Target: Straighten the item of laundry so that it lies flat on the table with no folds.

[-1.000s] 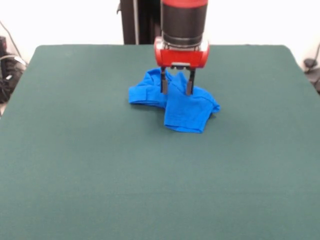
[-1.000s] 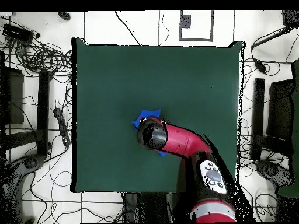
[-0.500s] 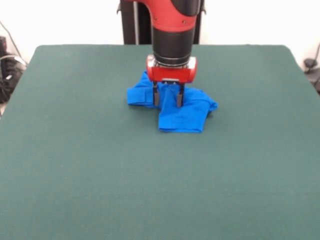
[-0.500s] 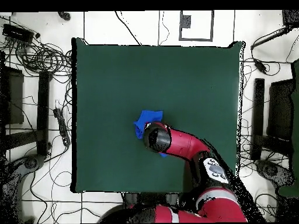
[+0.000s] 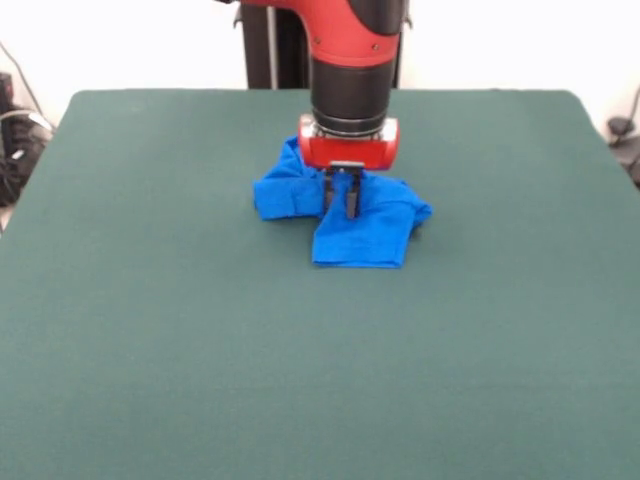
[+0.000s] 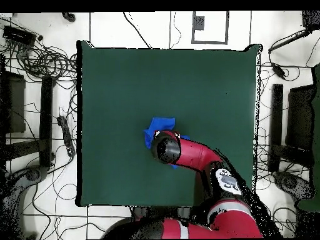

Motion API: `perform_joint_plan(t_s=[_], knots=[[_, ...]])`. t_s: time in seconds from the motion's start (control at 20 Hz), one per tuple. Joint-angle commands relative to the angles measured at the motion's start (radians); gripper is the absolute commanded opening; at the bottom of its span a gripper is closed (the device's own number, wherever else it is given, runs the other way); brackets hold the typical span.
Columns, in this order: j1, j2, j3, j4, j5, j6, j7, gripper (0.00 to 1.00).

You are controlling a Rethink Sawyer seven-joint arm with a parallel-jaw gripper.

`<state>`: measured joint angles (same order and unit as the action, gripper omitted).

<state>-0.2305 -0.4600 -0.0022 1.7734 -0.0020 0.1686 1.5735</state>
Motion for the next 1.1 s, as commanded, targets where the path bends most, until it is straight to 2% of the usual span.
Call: perform_joint_plan(t_s=[0.05, 0.4, 0.6, 0.8, 1.1], knots=[[0.066, 0.023, 0.059, 0.044, 0.003, -0.028, 0.188, 0.00], [0.173, -0.026, 0.000, 0.113, 0.097, -0.014, 0.314, 0.00], [0.197, -0.045, -0.007, 0.164, 0.147, -0.035, 0.359, 0.00], [0.233, -0.124, -0.022, 0.267, 0.258, 0.014, 0.450, 0.00], [0.297, -0.225, -0.061, 0.344, 0.337, 0.093, 0.477, 0.00]])
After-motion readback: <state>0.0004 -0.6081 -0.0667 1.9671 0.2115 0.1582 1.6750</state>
